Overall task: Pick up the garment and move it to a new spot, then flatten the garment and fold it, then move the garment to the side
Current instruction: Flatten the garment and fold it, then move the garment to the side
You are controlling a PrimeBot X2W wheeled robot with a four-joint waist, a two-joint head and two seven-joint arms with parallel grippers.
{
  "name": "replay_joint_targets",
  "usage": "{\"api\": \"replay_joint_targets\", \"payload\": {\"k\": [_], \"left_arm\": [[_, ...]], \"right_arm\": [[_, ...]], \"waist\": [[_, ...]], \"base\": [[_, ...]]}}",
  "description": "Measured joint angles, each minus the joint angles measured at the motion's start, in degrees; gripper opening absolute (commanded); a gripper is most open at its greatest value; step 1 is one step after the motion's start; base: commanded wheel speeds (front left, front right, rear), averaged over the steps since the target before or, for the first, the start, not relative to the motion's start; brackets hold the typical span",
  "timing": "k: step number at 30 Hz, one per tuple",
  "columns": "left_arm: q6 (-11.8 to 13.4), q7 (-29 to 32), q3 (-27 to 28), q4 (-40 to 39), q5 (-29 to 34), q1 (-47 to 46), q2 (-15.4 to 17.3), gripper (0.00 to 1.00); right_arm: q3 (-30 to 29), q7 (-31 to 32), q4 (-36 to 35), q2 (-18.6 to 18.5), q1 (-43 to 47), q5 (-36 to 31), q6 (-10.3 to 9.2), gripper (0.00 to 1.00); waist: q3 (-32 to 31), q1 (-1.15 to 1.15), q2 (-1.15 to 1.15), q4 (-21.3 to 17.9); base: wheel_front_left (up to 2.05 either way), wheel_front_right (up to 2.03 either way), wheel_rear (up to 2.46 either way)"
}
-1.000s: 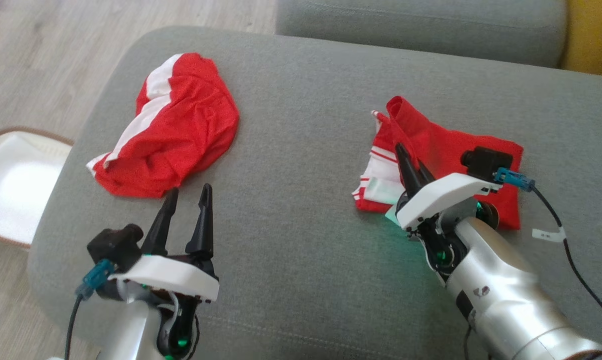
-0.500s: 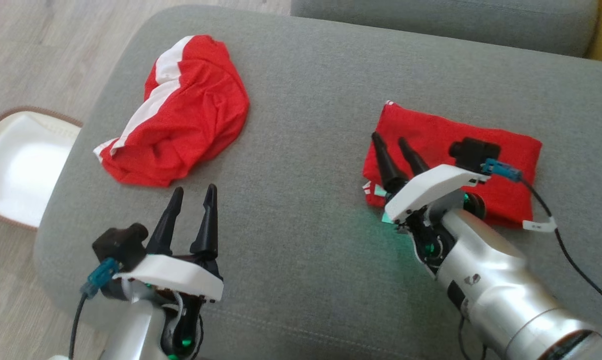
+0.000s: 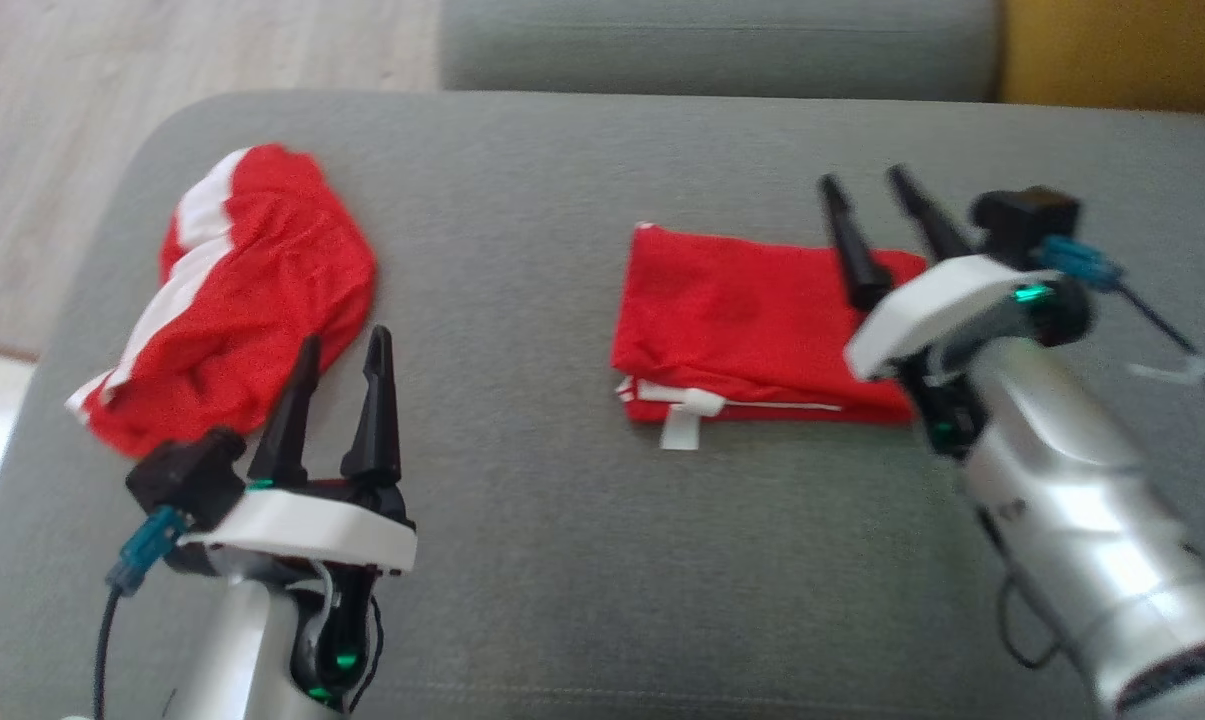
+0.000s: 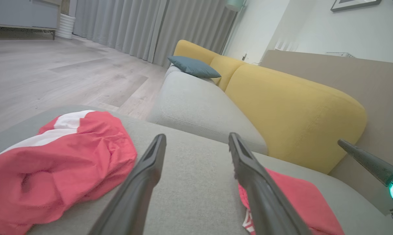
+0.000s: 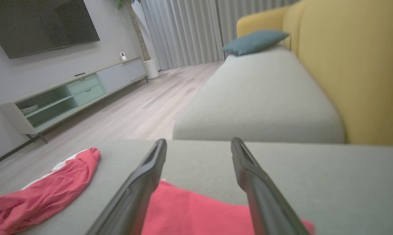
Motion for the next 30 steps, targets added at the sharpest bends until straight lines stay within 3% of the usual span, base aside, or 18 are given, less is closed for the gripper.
{"api": "replay_joint_targets", "payload": {"k": [5, 11, 18, 30], "left_arm": [[0.09, 0.0, 0.89, -2.45, 0.01, -0.01, -0.02, 1.0], [0.05, 0.0, 1.29, -3.3, 0.62, -0.01, -0.02, 1.0], [-0.26, 0.0, 1.08, -2.4, 2.69, 0.37, -0.04, 1.0], [-0.25, 0.0, 1.1, -2.48, 3.6, 2.76, -0.01, 1.0]], "right_arm": [[-10.27, -0.16, -10.61, -3.11, 7.84, -14.91, 0.0, 1.0], [-21.91, -0.16, -24.48, -1.22, 19.97, -28.66, 0.0, 1.0], [-28.51, -0.16, -33.86, 2.92, 29.83, -35.06, 0.0, 1.0], [-30.33, -0.16, -36.73, 4.04, 33.97, -35.6, 0.0, 1.0]], "waist": [[-0.65, 0.0, 0.0, -3.77], [-0.88, 0.0, 0.0, -6.78], [-0.72, 0.0, 0.0, -8.28], [-0.25, 0.0, 0.0, -8.34]], "base": [[0.0, 0.0, 0.0], [0.0, 0.0, 0.0], [0.0, 0.0, 0.0], [0.0, 0.0, 0.0]]}}
